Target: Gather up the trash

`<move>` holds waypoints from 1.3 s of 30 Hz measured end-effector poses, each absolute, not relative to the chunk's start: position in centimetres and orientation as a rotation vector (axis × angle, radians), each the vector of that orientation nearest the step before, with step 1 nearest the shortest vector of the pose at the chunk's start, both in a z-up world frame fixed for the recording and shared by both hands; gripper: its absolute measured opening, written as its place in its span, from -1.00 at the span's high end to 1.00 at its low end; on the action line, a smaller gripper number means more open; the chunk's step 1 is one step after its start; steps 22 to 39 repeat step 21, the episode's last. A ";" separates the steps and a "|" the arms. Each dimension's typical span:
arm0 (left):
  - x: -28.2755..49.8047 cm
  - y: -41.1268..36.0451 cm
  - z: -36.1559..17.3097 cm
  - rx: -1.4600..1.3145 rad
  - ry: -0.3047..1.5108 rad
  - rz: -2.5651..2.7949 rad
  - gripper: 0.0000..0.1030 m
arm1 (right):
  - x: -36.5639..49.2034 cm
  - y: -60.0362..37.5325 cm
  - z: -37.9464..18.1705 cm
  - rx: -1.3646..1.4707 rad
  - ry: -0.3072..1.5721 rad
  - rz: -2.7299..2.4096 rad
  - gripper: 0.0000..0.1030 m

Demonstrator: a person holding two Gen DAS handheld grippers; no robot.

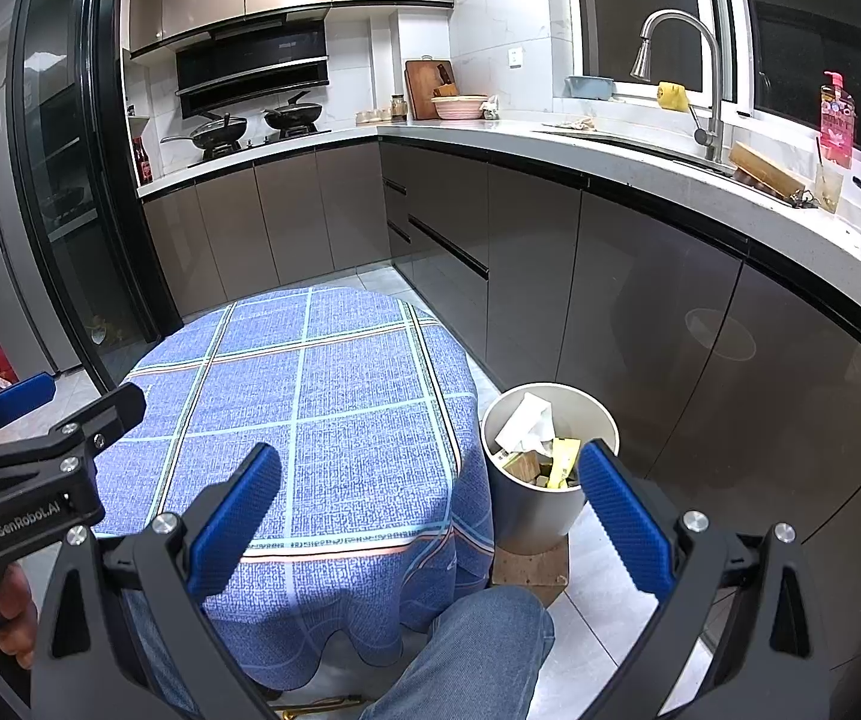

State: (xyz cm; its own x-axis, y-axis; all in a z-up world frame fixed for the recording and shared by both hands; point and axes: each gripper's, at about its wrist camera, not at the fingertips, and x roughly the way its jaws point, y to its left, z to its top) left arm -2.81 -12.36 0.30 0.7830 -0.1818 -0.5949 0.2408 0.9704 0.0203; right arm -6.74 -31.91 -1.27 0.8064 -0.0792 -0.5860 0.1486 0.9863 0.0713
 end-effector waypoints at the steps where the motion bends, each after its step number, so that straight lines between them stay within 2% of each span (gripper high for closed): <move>1: -2.8 -12.3 0.3 0.097 0.632 -0.229 -0.84 | -6.7 -31.9 -1.2 0.115 0.621 -0.122 -0.94; 39: -3.0 -12.7 0.5 0.088 0.626 -0.229 -0.84 | -6.5 -32.2 -1.1 0.113 0.620 -0.120 -0.94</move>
